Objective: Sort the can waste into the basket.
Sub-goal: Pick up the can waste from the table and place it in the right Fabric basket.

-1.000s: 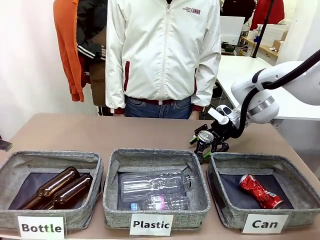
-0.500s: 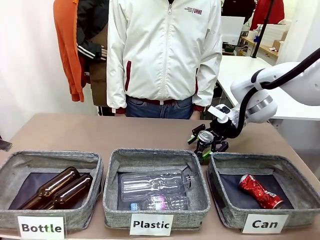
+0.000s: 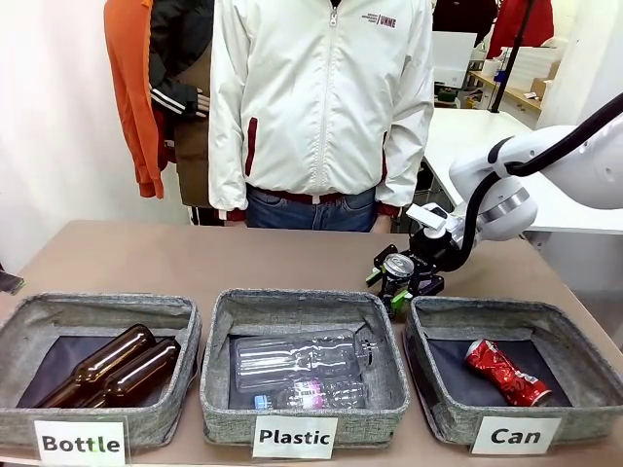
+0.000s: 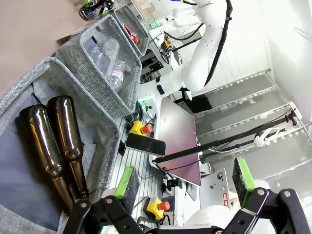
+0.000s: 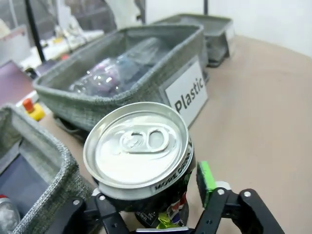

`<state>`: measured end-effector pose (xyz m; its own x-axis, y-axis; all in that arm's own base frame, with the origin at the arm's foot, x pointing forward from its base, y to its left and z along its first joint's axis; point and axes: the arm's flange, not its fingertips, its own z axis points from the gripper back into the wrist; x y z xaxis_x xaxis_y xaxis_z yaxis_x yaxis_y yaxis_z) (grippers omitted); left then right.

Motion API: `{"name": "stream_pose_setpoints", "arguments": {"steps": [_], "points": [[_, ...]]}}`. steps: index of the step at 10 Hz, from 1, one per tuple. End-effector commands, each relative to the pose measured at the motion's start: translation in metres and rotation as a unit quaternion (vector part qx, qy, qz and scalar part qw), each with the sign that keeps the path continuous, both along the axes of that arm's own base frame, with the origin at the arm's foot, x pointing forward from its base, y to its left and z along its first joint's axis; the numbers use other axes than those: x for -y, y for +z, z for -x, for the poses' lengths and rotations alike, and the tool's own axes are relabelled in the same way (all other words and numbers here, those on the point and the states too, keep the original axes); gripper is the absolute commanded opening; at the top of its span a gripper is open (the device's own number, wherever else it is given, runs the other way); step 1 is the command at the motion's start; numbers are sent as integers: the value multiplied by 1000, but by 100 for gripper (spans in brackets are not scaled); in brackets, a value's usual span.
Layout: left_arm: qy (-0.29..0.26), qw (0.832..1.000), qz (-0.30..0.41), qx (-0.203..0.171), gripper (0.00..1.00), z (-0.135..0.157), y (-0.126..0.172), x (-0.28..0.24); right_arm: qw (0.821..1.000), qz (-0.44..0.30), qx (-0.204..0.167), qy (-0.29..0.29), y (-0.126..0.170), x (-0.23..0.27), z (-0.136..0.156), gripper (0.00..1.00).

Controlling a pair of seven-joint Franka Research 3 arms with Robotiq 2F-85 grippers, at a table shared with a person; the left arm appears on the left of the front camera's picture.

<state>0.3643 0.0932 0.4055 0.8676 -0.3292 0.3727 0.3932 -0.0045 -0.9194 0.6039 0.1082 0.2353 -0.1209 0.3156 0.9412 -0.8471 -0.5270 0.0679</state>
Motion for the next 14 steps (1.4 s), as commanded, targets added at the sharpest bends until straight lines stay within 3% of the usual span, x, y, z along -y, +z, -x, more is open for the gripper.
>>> {"name": "stream_pose_setpoints", "arguments": {"steps": [1, 2, 9, 12, 14], "points": [[-2, 1000, 4, 2, 100, 1, 3, 0, 1000, -1, -18, -9, 5, 1, -12, 37], [-2, 1000, 4, 2, 100, 1, 3, 0, 1000, -1, -21, -17, 5, 2, -13, 0], [-2, 1000, 4, 2, 100, 1, 3, 0, 999, -9, -6, -40, 14, 15, -10, 0], [-2, 1000, 4, 2, 100, 1, 3, 0, 996, 23, 34, -84, 73, 26, 7, 0], [-2, 1000, 4, 2, 100, 1, 3, 0, 980, 125, 90, -125, 131, 29, 55, 0]]}}
